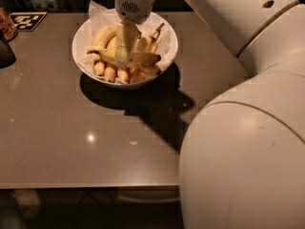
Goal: Pick banana from white bowl
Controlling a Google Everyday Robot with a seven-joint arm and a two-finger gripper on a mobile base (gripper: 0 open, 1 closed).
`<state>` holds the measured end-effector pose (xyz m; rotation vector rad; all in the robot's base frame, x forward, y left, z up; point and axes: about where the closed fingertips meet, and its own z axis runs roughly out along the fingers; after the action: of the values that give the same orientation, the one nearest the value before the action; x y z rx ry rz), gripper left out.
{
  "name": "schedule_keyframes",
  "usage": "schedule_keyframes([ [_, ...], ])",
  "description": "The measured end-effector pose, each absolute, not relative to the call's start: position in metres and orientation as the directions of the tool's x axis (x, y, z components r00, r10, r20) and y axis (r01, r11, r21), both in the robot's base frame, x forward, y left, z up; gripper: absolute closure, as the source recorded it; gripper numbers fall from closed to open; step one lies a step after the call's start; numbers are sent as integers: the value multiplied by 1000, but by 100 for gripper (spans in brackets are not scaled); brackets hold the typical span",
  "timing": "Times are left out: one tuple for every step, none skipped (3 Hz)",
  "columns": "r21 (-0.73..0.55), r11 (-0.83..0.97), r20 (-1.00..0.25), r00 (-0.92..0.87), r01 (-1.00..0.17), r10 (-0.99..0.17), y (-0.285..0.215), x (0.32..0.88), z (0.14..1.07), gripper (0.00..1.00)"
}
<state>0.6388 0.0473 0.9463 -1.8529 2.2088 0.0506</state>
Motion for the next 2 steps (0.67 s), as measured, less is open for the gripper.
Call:
schedule_keyframes([
  [-138,187,-218,-155,-973,-964,47,639,946,0],
  [-138,187,-218,-155,-973,-964,47,639,946,18],
])
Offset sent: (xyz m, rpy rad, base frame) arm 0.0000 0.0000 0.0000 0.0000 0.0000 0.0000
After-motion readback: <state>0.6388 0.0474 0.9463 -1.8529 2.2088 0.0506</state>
